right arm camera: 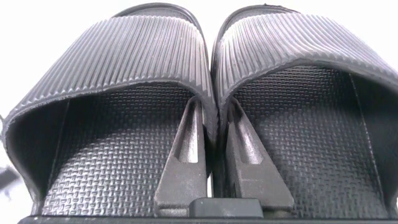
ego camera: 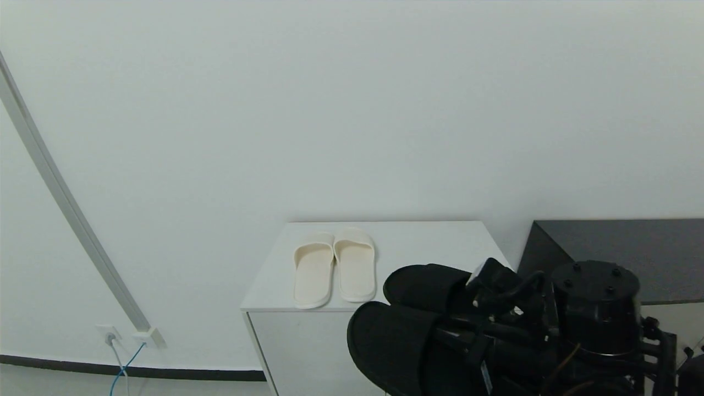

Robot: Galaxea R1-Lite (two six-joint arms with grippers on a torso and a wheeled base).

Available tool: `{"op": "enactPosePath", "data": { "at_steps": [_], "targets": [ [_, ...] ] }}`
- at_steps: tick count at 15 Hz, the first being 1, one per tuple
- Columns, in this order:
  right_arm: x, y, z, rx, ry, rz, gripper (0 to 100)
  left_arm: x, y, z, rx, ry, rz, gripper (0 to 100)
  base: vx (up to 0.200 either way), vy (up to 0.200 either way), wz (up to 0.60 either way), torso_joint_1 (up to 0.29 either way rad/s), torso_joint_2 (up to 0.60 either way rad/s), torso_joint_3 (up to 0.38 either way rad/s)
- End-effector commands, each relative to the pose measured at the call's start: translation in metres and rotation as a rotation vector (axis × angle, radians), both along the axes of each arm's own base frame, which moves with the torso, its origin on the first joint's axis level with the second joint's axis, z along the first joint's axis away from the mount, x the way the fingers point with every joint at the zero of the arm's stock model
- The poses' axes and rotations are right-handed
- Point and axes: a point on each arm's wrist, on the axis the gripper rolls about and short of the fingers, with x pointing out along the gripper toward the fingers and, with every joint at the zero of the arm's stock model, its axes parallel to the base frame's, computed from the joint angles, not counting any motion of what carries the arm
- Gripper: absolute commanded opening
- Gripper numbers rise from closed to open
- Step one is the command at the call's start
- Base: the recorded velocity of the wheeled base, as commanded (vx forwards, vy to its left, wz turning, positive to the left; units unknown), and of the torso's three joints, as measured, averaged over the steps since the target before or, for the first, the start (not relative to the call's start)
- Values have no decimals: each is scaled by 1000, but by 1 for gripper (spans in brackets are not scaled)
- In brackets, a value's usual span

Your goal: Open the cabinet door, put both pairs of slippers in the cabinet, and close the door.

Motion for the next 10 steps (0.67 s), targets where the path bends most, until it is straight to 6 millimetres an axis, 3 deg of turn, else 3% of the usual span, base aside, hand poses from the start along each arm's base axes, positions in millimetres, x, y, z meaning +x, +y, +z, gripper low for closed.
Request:
{"op": "enactPosePath", "data": {
  "at_steps": [1,4,10],
  "targets": [
    [-10,-8,-1,0,-12,31,0,0,0,0,0,0,0,0,0,0,0,0,0,0],
    [-9,-7,-4,14,-13,49,0,0,0,0,0,0,0,0,0,0,0,0,0,0],
    [-11,-9,-6,10,-4,53,0,0,0,0,-4,0,2,0,-200,0,0,3,7,2]
  ]
}}
